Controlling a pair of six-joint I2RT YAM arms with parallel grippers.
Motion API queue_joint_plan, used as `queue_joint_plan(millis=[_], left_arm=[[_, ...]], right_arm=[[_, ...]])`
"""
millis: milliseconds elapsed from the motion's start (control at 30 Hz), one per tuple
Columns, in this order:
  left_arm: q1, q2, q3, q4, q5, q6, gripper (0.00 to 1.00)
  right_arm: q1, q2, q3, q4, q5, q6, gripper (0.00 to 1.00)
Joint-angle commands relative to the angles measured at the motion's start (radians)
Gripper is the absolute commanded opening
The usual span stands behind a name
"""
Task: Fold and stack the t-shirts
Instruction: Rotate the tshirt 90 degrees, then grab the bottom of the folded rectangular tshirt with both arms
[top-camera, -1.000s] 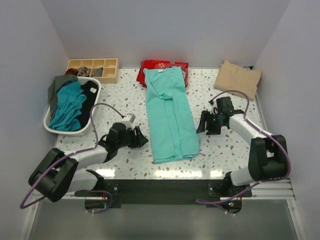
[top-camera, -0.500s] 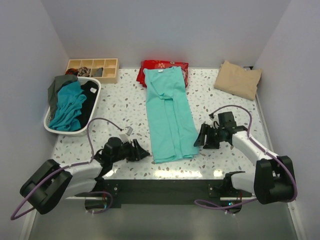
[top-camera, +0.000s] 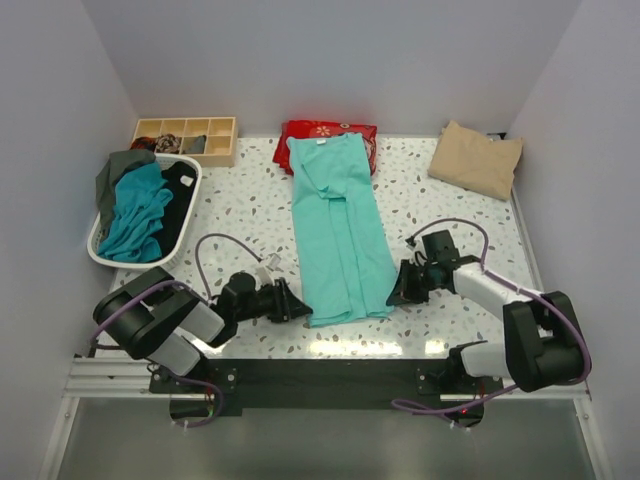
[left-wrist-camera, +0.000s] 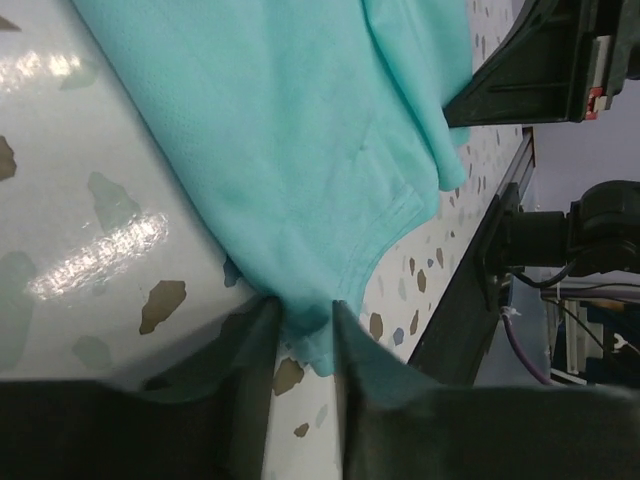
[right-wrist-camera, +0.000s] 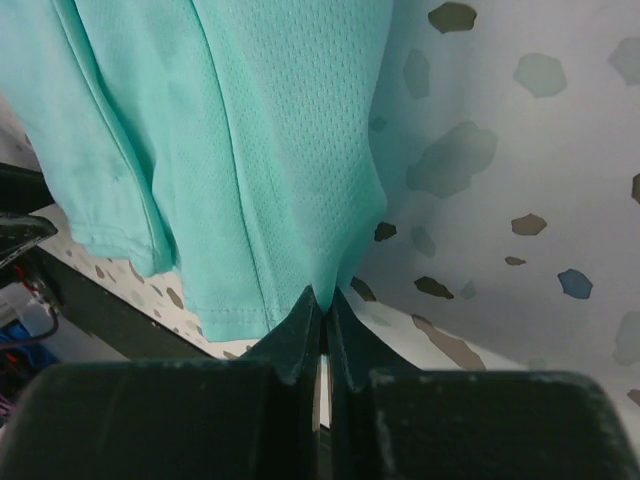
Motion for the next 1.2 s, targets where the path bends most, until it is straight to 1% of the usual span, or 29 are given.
queue_joint_plan(millis=[0,33,67,100,133,167,200,233,267,300,333,367,400,433,467,500,533,567,600,667,700,800,967,1100,1167], left_arm=[[-0.015,0.053,0.015,0.088,0.037,-0.025,0.11],[-0.015,0.049,0.025,0.068,0.043,-0.018,0.05],[-0.014,0.025,0.032,0.006,0.045,-0.01,0.01],[-0.015,0.005,0.038,-0.036,0.043,-0.002,0.0],[-0.014,-0.047,0.053,-0.077,0.036,0.022,0.0],[-0.014,-0.081,0.065,-0.2,0.027,0.039,0.0],[-0.014,-0.116,0.082,-0.278,0.014,0.062,0.0],[-0.015,-0.184,0.12,-0.348,-0.013,0.111,0.0],[-0.015,-0.215,0.14,-0.483,-0.03,0.137,0.0],[-0.014,-0.244,0.162,-0.551,-0.073,0.162,0.0],[-0.014,-0.29,0.197,-0.606,-0.087,0.2,0.0],[-0.014,-0.308,0.208,-0.67,-0.098,0.212,0.0],[-0.014,-0.322,0.216,-0.691,-0.102,0.22,0.03],[-0.014,-0.336,0.228,-0.703,-0.101,0.231,0.09],[-0.014,-0.338,0.231,-0.723,-0.101,0.231,0.22],[-0.014,-0.339,0.228,-0.722,-0.099,0.229,0.28],[-0.015,-0.341,0.208,-0.711,-0.095,0.216,0.33],[-0.015,-0.342,0.197,-0.682,-0.093,0.209,0.39],[-0.015,-0.339,0.173,-0.665,-0.087,0.202,0.44],[-0.015,-0.322,0.156,-0.621,-0.079,0.188,0.49],[-0.015,-0.313,0.15,-0.613,-0.073,0.186,0.49],[-0.014,-0.273,0.133,-0.57,-0.064,0.183,0.5],[-0.014,-0.212,0.099,-0.423,-0.047,0.156,0.51],[-0.014,-0.143,0.059,-0.28,0.0,0.104,0.51],[-0.014,-0.112,0.047,-0.191,0.026,0.081,0.5]], right_arm=[[0.009,-0.059,-0.006,-0.007,-0.004,0.02,0.0],[0.009,-0.081,0.0,-0.03,0.007,0.023,0.0],[0.011,-0.131,0.012,-0.055,0.048,0.027,0.0],[0.014,-0.156,0.021,-0.111,0.07,0.033,0.0],[0.014,-0.179,0.029,-0.139,0.09,0.04,0.0],[0.014,-0.204,0.049,-0.171,0.119,0.046,0.0],[0.017,-0.246,0.057,-0.222,0.159,0.053,0.0],[0.018,-0.266,0.061,-0.233,0.164,0.066,0.0],[0.021,-0.28,0.066,-0.241,0.17,0.069,0.0],[0.029,-0.283,0.072,-0.277,0.205,0.069,0.03],[0.037,-0.28,0.074,-0.279,0.211,0.078,0.24],[0.044,-0.276,0.066,-0.273,0.211,0.084,0.38],[0.061,-0.262,0.061,-0.261,0.21,0.089,0.44],[0.069,-0.253,0.057,-0.252,0.214,0.096,0.54],[0.075,-0.247,0.052,-0.248,0.228,0.101,0.65],[0.087,-0.242,0.054,-0.241,0.242,0.103,0.66],[0.086,-0.242,0.052,-0.236,0.269,0.103,0.69],[0.087,-0.239,0.046,-0.23,0.283,0.101,0.75],[0.087,-0.238,0.049,-0.221,0.294,0.101,0.76],[0.087,-0.21,0.051,-0.202,0.296,0.103,0.78],[0.086,-0.198,0.049,-0.18,0.288,0.104,0.8],[0.086,-0.147,0.041,-0.127,0.268,0.101,0.8],[0.086,-0.064,0.018,-0.04,0.204,0.101,0.81],[0.087,-0.034,-0.014,0.017,0.139,0.109,0.75],[0.086,-0.021,-0.032,0.044,0.11,0.109,0.62]])
